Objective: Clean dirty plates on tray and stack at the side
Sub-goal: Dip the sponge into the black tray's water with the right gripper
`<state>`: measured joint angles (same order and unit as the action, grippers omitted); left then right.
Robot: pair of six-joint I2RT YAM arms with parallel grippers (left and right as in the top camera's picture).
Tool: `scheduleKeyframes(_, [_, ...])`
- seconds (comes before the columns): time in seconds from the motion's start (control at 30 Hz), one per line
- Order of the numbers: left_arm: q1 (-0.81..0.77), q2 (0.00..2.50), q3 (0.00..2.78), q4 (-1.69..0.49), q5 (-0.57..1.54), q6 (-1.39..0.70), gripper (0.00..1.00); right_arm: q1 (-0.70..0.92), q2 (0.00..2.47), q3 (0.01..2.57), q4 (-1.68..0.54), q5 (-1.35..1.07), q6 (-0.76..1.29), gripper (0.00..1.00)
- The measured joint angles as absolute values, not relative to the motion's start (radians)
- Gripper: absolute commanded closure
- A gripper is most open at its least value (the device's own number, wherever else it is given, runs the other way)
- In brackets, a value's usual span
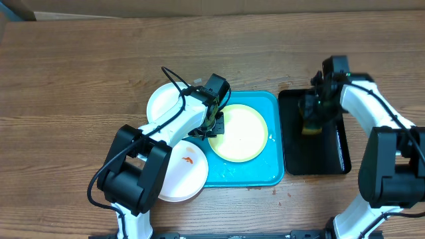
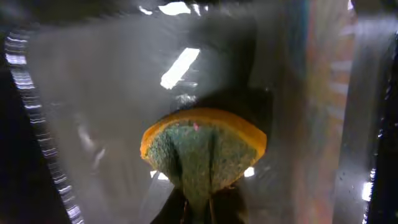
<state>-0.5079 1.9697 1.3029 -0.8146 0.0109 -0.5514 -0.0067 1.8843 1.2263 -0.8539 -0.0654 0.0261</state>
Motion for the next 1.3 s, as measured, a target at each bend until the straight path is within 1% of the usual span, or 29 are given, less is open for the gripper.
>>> scheduleKeyframes(0.03, [-0.508, 1.97, 1.303, -0.815, 0.01, -0.551, 0.87, -0.007, 1.884, 1.206, -0.832, -0.058, 0.03, 0.94])
scheduleKeyframes(0.07, [-0.508, 1.97, 1.303, -0.814, 0.011, -0.552, 0.87, -0.007, 1.884, 1.18, -0.801, -0.047, 0.036, 0.88])
scheduleKeyframes(0.13, [-0.508, 1.97, 1.303, -0.814, 0.01, -0.552, 0.86, -0.007, 1.884, 1.162, -0.773, -0.041, 0.041, 0.73])
scheduleKeyframes(0.2, [-0.508, 1.97, 1.303, -0.814, 0.01, -0.552, 0.85, -0.007, 1.884, 1.149, -0.74, -0.036, 0.05, 0.66])
scheduleKeyframes(0.23, [-0.508, 1.97, 1.302, -0.814, 0.011, -0.551, 0.85, -0.007, 1.882, 1.145, -0.728, -0.035, 0.049, 0.67])
scheduleKeyframes(0.27, [-0.508, 1.97, 1.302, -0.814, 0.011, -0.552, 0.85, -0.006, 1.882, 1.143, -0.718, -0.033, 0.047, 0.77])
scheduleKeyframes(0.3, [-0.508, 1.97, 1.302, -0.814, 0.01, -0.552, 0.85, -0.006, 1.881, 1.142, -0.712, -0.029, 0.046, 0.9])
scheduleKeyframes(0.33, [-0.508, 1.971, 1.302, -0.813, 0.011, -0.552, 0.85, -0.006, 1.881, 1.139, -0.706, -0.025, 0.044, 0.96])
scheduleKeyframes(0.43, [-0.508, 1.971, 1.302, -0.813, 0.011, -0.552, 0.85, -0.006, 1.881, 1.143, -0.713, -0.019, 0.053, 0.96])
scheduleKeyframes(0.47, [-0.508, 1.971, 1.302, -0.813, 0.01, -0.551, 0.85, -0.006, 1.881, 1.15, -0.735, -0.018, 0.051, 0.91])
scheduleKeyframes(0.5, [-0.508, 1.971, 1.302, -0.813, 0.01, -0.552, 0.85, -0.006, 1.881, 1.159, -0.758, -0.017, 0.056, 0.67])
scheduleKeyframes(0.53, [-0.508, 1.971, 1.302, -0.813, 0.011, -0.552, 0.85, -0.006, 1.881, 1.165, -0.776, -0.017, 0.06, 0.51])
scheduleKeyframes(0.57, [-0.508, 1.971, 1.302, -0.813, 0.01, -0.552, 0.85, -0.006, 1.881, 1.169, -0.79, -0.017, 0.054, 0.44])
scheduleKeyframes(0.63, [-0.508, 1.971, 1.302, -0.811, 0.011, -0.552, 0.85, -0.006, 1.881, 1.175, -0.799, -0.014, 0.049, 0.4])
scheduleKeyframes(0.73, [-0.508, 1.971, 1.302, -0.81, 0.011, -0.552, 0.84, -0.006, 1.881, 1.176, -0.798, -0.011, 0.052, 0.38])
scheduleKeyframes(0.8, [-0.508, 1.971, 1.302, -0.81, 0.011, -0.551, 0.84, -0.006, 1.881, 1.175, -0.786, -0.01, 0.052, 0.39])
scheduleKeyframes(0.83, [-0.508, 1.971, 1.302, -0.81, 0.011, -0.552, 0.84, -0.006, 1.881, 1.173, -0.779, -0.01, 0.052, 0.42])
scheduleKeyframes(0.87, [-0.508, 1.971, 1.302, -0.81, 0.011, -0.552, 0.84, -0.006, 1.881, 1.164, -0.758, -0.011, 0.051, 0.5])
scheduleKeyframes(0.9, [-0.508, 1.971, 1.302, -0.81, 0.011, -0.552, 0.84, -0.006, 1.881, 1.157, -0.747, -0.01, 0.051, 0.72])
scheduleKeyframes(0.93, [-0.508, 1.971, 1.302, -0.81, 0.011, -0.552, 0.84, -0.006, 1.881, 1.147, -0.733, -0.004, 0.051, 0.96])
scheduleKeyframes(1.1, [-0.508, 1.971, 1.302, -0.81, 0.011, -0.552, 0.84, -0.006, 1.878, 1.142, -0.739, 0.004, 0.052, 0.96])
scheduleKeyframes(1.2, [-0.508, 1.971, 1.302, -0.81, 0.011, -0.552, 0.84, -0.006, 1.879, 1.17, -0.822, 0.003, 0.052, 0.96])
scheduleKeyframes(1.3, [-0.508, 1.971, 1.302, -0.81, 0.01, -0.552, 0.83, -0.006, 1.881, 1.233, -0.922, 0.003, 0.052, 0.93])
